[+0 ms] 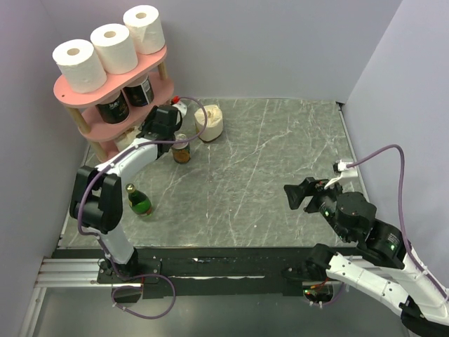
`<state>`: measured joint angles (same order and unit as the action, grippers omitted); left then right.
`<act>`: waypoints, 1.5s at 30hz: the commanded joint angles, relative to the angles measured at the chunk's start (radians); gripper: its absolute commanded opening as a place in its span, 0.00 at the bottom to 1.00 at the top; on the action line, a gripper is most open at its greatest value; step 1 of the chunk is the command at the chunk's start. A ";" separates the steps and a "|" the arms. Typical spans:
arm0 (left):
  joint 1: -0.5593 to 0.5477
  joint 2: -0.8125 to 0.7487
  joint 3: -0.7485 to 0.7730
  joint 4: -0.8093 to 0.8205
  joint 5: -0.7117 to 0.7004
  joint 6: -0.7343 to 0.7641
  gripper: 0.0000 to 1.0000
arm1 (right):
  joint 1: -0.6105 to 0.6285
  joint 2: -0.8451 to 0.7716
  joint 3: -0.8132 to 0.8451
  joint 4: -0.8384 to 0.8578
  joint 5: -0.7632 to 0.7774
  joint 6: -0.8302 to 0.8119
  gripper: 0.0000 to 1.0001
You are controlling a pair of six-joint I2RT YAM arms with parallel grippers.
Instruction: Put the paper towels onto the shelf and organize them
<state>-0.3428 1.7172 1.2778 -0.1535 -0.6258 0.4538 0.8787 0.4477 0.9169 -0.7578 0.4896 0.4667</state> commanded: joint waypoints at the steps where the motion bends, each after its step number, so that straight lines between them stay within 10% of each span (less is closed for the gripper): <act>1: -0.018 -0.060 0.043 -0.040 -0.019 -0.035 0.65 | -0.003 -0.026 0.028 0.002 -0.002 0.004 0.88; 21: 0.014 0.059 -0.038 -0.067 -0.161 -0.092 0.34 | -0.003 -0.063 0.004 0.003 -0.014 -0.002 0.90; 45: 0.108 0.075 0.052 -0.011 -0.011 -0.147 0.43 | -0.001 -0.024 0.008 0.034 -0.003 -0.013 0.91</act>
<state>-0.2302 1.8782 1.2968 -0.1986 -0.7265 0.3660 0.8787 0.3969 0.9089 -0.7624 0.4702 0.4667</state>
